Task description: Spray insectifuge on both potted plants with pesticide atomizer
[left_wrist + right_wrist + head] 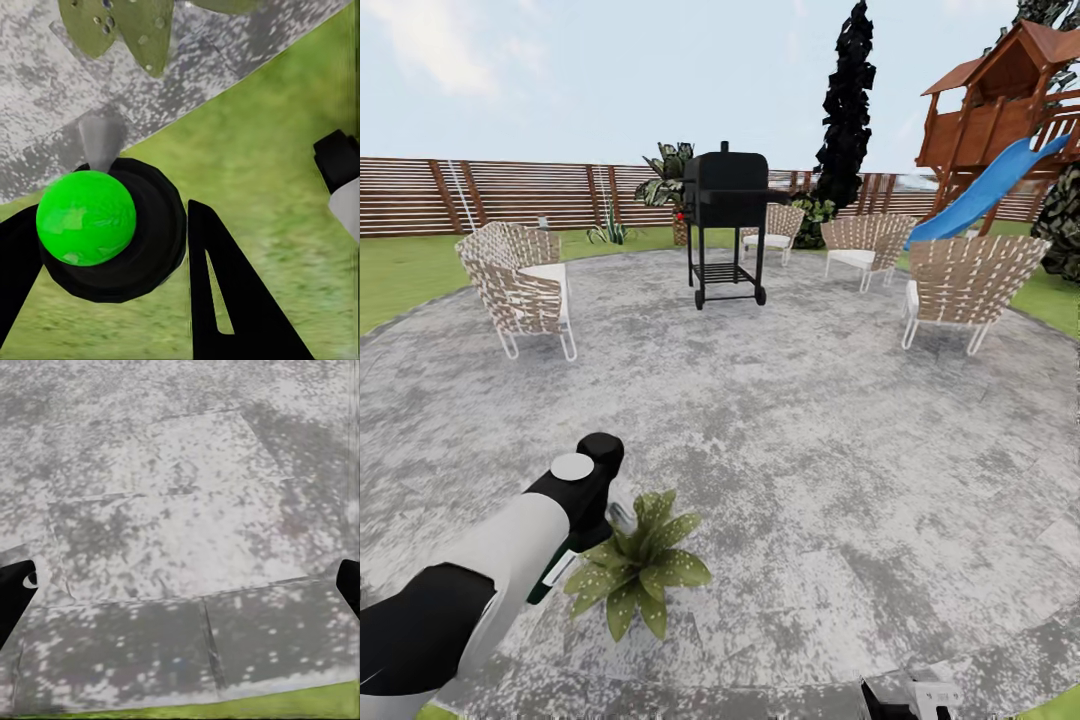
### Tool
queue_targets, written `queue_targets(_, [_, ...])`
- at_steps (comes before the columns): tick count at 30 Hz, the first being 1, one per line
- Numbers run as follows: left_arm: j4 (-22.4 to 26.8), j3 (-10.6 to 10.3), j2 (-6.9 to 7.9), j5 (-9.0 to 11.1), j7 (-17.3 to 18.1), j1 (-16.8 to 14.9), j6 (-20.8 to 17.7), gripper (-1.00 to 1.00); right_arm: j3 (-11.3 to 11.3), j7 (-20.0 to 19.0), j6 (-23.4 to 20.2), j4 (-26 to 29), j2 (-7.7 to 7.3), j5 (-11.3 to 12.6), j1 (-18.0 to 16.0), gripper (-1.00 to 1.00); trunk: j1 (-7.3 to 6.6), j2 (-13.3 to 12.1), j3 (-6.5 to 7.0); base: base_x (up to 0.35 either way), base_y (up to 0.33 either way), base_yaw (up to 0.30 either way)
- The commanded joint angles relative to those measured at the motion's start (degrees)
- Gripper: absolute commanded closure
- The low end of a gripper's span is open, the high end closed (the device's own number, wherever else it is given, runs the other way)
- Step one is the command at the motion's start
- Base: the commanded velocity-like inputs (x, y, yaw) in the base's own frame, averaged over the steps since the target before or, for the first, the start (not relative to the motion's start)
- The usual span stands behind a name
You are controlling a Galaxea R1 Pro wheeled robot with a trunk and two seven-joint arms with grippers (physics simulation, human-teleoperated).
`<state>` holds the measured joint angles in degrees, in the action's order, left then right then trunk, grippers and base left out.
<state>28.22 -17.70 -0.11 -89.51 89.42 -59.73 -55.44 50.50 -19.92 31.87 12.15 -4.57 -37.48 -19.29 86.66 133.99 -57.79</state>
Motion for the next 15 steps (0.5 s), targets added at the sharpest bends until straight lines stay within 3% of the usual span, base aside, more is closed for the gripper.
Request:
queue_targets(1, [0.1, -0.1, -0.02, -0.5, 0.6, 0.0, -0.6, 1.00, 0.5, -0.5, 0.1, 0.0, 0.00, -0.1, 0.0, -1.00, -0.03, 0.0, -0.05, -0.227, -0.163, 0.000])
queue_targets(11, [0.1, -0.2, 0.02, -0.5, 0.6, 0.0, -1.0, 1.00, 0.5, -0.5, 0.1, 0.0, 0.00, -0.1, 0.0, -1.00, -0.03, 0.0, -0.05, -0.233, -0.167, 0.000])
queue_targets(15, [0.1, -0.1, 0.02, -0.5, 0.6, 0.0, -1.2, 1.00, 0.5, -0.5, 0.1, 0.0, 0.00, -0.1, 0.0, -1.00, -0.03, 0.0, -0.05, -0.207, -0.148, 0.156])
